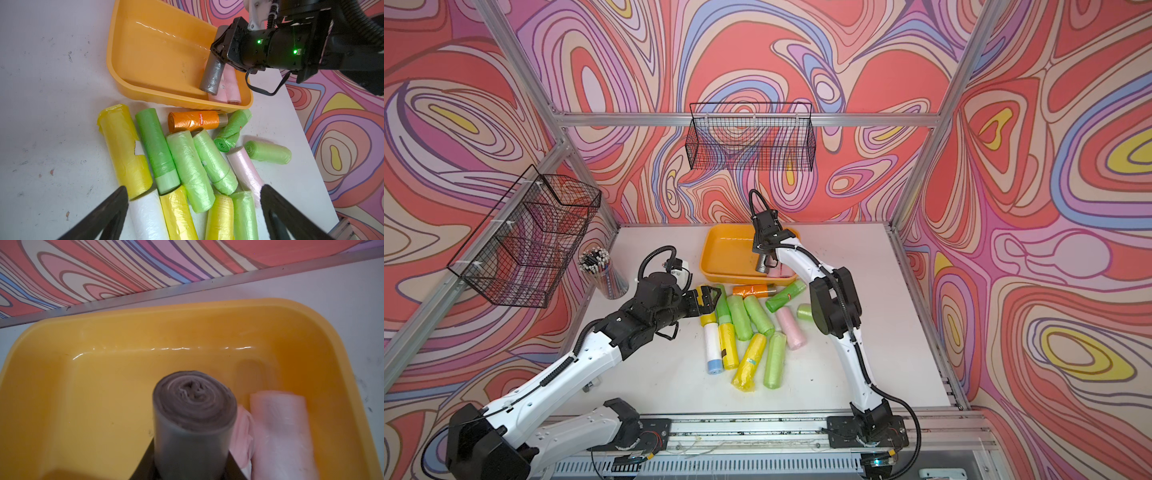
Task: Put the roll of trash bags into the storage box
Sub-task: Place the roll of trash bags in the storage box.
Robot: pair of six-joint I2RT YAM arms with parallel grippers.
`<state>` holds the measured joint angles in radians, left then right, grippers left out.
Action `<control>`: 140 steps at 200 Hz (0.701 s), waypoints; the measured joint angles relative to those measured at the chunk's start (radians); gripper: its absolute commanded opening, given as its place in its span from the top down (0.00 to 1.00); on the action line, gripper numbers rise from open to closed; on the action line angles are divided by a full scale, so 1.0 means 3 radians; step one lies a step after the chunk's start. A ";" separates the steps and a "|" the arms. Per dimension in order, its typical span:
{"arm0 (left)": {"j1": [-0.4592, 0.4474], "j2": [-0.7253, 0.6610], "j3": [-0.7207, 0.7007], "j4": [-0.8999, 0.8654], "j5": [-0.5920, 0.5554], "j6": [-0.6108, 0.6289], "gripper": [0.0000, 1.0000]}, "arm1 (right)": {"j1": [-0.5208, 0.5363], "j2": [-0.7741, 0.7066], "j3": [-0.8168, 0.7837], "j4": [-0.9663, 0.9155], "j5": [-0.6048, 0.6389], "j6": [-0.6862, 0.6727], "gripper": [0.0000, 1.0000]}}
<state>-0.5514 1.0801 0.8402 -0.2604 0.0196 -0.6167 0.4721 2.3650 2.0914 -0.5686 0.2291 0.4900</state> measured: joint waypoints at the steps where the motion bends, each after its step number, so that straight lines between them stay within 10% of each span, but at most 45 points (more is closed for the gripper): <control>1: 0.0000 0.0001 0.0004 -0.0003 -0.0004 0.0000 0.00 | 0.0000 0.0003 0.0000 0.0000 0.0000 -0.0001 0.83; 94: 0.0000 0.0112 0.0043 -0.0100 -0.0034 0.0046 0.00 | 0.0001 0.0226 0.0075 0.0046 -0.0020 -0.0078 0.77; 140: 0.0000 0.0175 0.0121 -0.0167 -0.0079 0.0089 0.00 | -0.0001 0.0228 0.0079 -0.0006 -0.0017 -0.0085 0.40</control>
<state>-0.5514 1.1328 0.8764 -0.3103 -0.0040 -0.5900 0.4717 2.4332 2.1151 -0.5705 0.2241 0.4644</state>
